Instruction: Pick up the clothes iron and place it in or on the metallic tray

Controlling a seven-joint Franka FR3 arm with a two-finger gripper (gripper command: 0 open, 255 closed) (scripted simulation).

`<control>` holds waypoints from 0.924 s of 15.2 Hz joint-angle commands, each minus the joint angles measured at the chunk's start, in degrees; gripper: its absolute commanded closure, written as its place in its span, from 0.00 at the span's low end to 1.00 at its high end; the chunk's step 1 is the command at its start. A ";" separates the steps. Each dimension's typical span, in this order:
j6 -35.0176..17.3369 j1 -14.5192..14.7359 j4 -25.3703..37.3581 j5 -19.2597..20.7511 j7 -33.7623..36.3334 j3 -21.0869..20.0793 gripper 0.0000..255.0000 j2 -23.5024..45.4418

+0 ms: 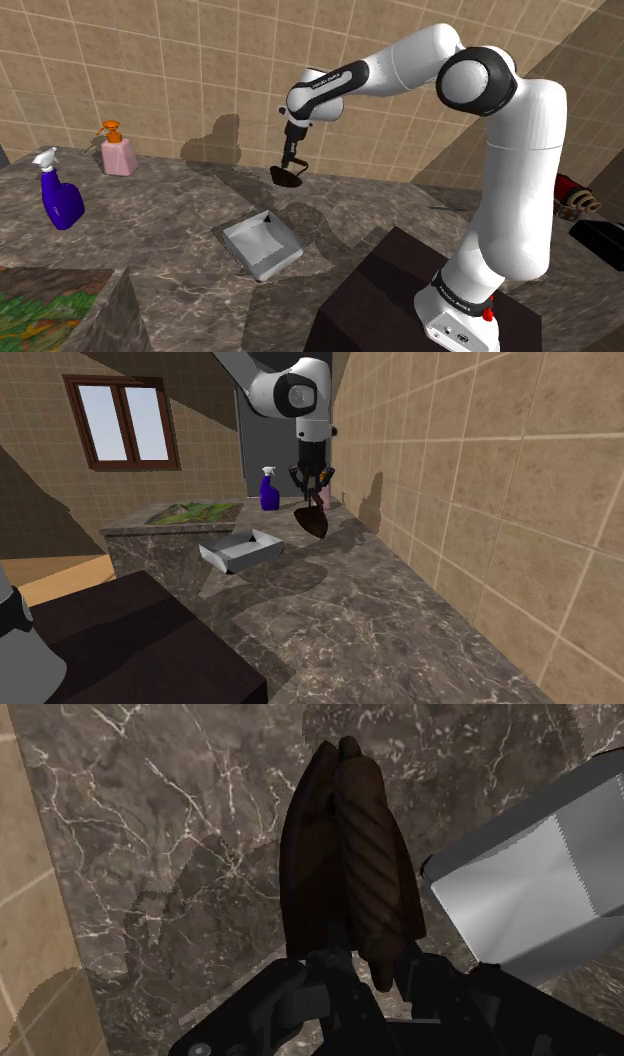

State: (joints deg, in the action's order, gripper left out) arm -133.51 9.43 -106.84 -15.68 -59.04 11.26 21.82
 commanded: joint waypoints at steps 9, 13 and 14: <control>-3.50 9.61 -11.23 4.49 13.96 -2.40 1.00 -9.80; -4.07 13.10 -13.85 6.37 20.18 -4.00 1.00 -12.54; -4.14 13.95 -14.33 6.83 21.77 -4.44 1.00 -13.11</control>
State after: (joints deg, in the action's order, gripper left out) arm -137.82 22.51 -121.00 -9.36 -39.04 7.23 9.23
